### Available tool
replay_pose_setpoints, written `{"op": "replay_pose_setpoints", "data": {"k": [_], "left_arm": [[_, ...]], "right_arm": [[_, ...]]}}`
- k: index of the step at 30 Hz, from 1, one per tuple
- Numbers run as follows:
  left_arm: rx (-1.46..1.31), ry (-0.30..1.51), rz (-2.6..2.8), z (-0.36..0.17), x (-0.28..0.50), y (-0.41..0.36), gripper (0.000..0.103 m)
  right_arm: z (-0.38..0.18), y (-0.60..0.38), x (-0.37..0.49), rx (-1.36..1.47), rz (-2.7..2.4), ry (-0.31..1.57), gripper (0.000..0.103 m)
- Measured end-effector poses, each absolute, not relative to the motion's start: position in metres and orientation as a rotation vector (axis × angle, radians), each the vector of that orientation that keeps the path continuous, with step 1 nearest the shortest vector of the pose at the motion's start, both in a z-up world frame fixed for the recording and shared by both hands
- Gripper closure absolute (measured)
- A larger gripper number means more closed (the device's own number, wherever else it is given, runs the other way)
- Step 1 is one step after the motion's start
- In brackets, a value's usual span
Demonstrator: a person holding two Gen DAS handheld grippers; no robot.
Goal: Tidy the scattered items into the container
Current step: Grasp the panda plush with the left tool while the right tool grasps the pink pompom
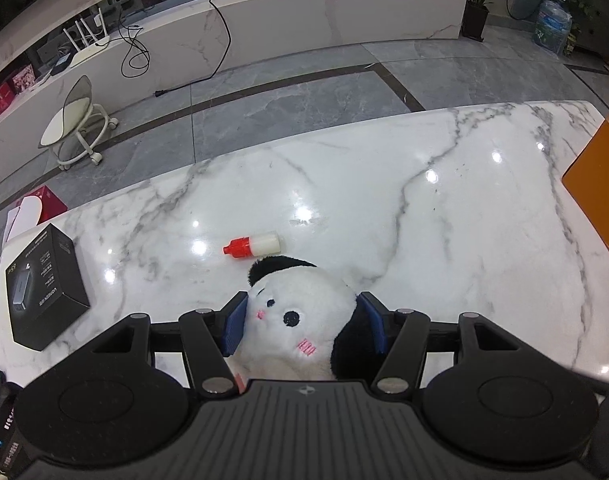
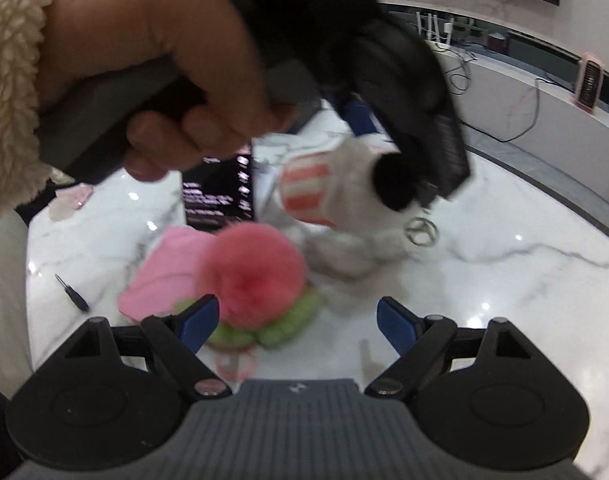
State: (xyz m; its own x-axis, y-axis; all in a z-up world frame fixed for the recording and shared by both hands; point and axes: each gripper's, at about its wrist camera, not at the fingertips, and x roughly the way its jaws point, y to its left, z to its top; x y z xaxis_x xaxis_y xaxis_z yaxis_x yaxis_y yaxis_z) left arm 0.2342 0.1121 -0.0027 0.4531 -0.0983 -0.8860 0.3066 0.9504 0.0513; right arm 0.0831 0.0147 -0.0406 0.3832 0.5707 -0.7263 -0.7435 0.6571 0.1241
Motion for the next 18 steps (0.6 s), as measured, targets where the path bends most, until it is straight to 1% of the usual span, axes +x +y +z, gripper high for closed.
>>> {"op": "replay_pose_setpoints", "data": {"k": [6,13,16,18], "left_arm": [[0.210,1.077,-0.259,-0.003,0.232,0.119,0.034],[0.204,1.085,-0.259,-0.007,0.230,0.126,0.034],[0.199,1.088,-0.257,-0.008,0.230,0.127,0.034],[0.199,1.089,-0.258,-0.009,0.229,0.127,0.034]], "right_arm": [[-0.044,0.043,0.084,-0.251,0.897,0.824,0.012],[-0.063,0.068,0.088,-0.303,0.883,0.839,0.012],[-0.070,0.076,0.092,-0.302,0.873,0.857,0.013],[-0.072,0.077,0.095,-0.294,0.856,0.867,0.016]]}}
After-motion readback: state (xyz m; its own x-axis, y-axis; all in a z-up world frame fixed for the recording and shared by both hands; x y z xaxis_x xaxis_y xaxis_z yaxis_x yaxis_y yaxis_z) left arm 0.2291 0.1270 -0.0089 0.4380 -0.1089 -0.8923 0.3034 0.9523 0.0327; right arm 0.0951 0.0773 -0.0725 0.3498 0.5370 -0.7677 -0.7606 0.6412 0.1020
